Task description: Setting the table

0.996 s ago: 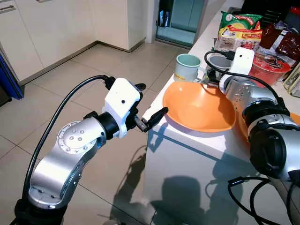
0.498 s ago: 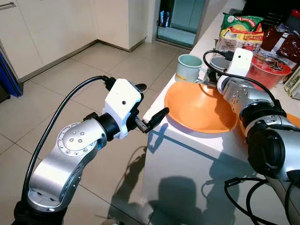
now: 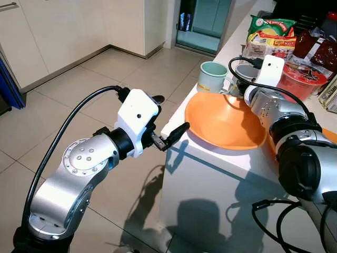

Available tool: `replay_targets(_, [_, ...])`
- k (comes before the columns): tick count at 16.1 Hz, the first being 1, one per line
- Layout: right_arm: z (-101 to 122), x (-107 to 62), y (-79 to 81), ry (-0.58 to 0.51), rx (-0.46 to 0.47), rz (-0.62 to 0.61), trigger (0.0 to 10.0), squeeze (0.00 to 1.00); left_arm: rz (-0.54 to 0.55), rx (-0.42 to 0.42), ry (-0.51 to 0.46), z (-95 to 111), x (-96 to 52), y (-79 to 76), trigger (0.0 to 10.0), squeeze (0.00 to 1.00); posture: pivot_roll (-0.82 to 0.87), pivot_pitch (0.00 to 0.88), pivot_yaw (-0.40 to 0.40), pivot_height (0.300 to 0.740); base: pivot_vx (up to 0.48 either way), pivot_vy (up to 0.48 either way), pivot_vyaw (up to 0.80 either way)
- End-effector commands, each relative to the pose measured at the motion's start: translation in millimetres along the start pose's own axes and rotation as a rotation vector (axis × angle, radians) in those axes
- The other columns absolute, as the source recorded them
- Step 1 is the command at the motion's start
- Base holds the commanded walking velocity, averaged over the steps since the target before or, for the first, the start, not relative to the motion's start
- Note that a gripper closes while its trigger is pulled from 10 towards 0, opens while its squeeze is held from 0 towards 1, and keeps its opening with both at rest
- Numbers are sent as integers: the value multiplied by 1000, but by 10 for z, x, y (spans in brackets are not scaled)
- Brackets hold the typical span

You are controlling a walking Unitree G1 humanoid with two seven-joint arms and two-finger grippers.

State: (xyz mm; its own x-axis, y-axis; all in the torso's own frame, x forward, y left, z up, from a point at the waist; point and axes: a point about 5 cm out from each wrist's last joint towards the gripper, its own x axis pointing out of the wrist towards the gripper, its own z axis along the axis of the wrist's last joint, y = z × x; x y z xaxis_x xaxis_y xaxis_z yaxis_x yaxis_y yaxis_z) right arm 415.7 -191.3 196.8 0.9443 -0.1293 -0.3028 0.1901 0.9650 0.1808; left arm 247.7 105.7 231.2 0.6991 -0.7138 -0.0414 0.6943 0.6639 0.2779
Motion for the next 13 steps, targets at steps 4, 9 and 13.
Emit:
replay_targets(4, [-70,4,-101,28,5,-27,0,0,-5,-5,10,-1,-38,-23,10000,0,143,0,-87,740,0,0,0])
replay_targets(9, [-35,2,-105,20,18,-31,0,0,-8,-12,-1,7,-10,-42,10000,0,133,0,-94,740,0,0,0])
replay_targets(13, [84,-4,-93,-36,66,-16,0,0,23,-2,-19,35,-6,3,10000,0,139,0,-100,740,0,0,0])
